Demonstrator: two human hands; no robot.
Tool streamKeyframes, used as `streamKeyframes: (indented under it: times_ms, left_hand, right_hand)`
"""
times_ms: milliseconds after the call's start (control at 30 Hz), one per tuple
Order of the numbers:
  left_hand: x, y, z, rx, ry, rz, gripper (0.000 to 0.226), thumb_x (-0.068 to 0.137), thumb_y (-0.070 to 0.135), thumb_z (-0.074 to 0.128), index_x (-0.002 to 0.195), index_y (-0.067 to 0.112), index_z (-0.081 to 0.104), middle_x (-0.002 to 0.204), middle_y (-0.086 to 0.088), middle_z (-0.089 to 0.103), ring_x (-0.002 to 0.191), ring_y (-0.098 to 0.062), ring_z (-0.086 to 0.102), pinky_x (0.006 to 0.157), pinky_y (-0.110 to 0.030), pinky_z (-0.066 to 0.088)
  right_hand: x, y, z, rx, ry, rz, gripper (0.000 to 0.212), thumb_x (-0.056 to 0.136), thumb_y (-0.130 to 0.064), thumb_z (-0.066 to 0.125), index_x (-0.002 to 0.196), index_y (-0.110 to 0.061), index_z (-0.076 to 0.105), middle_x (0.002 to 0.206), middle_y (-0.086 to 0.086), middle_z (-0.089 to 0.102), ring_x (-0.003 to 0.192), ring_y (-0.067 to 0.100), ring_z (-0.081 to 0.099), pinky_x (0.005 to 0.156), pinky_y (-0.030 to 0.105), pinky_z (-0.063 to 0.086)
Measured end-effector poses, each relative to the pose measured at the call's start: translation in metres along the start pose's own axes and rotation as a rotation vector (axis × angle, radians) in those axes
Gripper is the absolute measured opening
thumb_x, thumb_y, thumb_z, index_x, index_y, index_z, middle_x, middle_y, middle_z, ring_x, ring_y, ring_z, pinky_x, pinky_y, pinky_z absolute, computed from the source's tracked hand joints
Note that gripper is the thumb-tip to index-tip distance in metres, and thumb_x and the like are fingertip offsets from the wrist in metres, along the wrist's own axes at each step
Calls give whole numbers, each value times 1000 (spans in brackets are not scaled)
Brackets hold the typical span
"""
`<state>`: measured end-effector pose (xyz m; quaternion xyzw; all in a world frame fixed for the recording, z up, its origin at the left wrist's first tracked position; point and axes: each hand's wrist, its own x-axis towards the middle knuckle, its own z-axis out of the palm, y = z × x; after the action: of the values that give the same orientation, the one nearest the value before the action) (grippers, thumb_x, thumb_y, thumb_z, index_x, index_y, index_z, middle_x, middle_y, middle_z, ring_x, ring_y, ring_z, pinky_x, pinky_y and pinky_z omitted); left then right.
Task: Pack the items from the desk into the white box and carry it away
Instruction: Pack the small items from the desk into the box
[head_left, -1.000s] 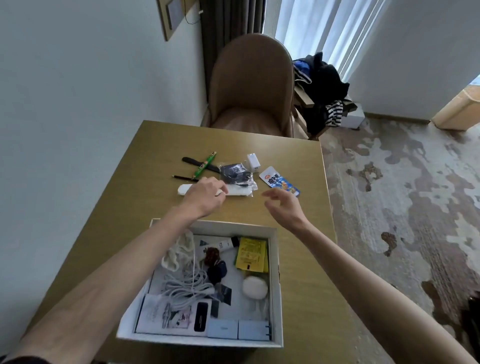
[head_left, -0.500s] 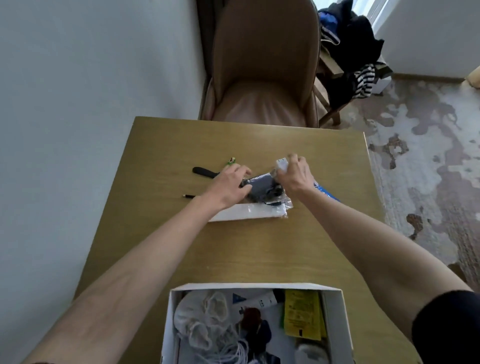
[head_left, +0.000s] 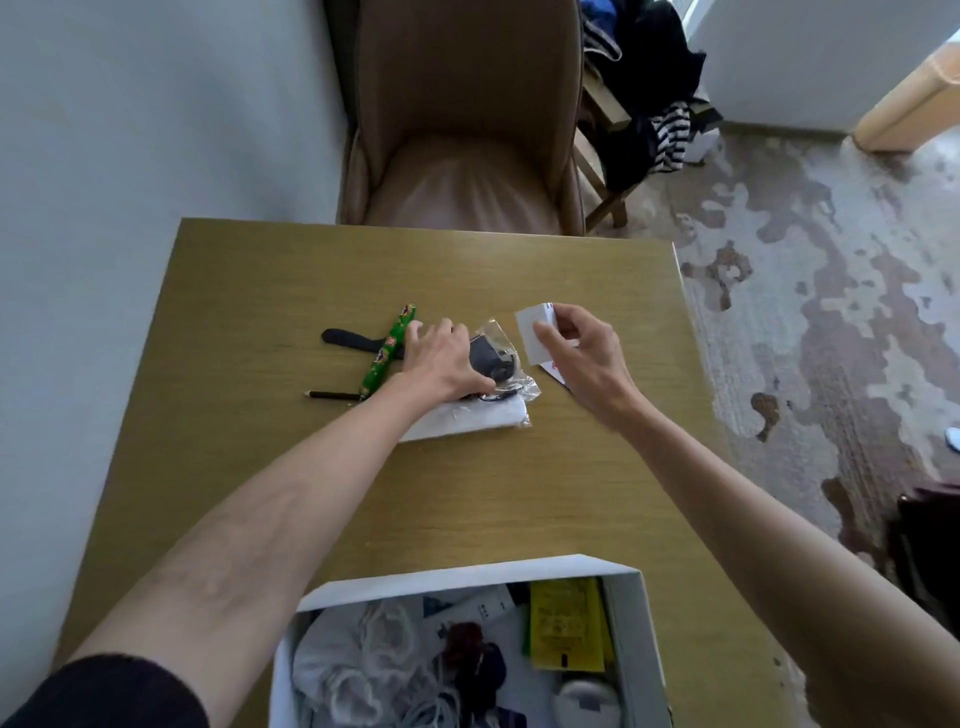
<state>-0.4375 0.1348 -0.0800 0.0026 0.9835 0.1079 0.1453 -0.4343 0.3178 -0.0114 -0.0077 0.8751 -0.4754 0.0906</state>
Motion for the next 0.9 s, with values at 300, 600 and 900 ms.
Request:
streamKeyframes:
  times_ms: [300,600,900]
  left_hand:
    - [-24,18,-43,-331,12,-92,63,66,43,77,115,13,53,108,-7,49,91,-22,50,72,-32,40]
    - [-198,34,-93,-735,147,-73,49,71,22,81,109,18,50,95,5,60,84,-11,61,64,-22,54]
    - [-372,42,-57,-952,298,-228,42,72,15,82,99,22,50,100,-9,60,93,-30,64,72,-46,60]
  right_hand:
    - [-74,-15,-41,266,-103,-37,22,92,-18,62,111,-10,71,89,-3,69,76,3,61,64,19,48]
    - [-162,-30,-83,392,-402,-99,17,96,-12,56,105,-6,68,85,1,61,73,6,60,61,29,55]
    - [-245,-8,-72,32,-784,-309,33,89,-32,66,112,-8,65,104,18,68,91,31,66,78,45,54]
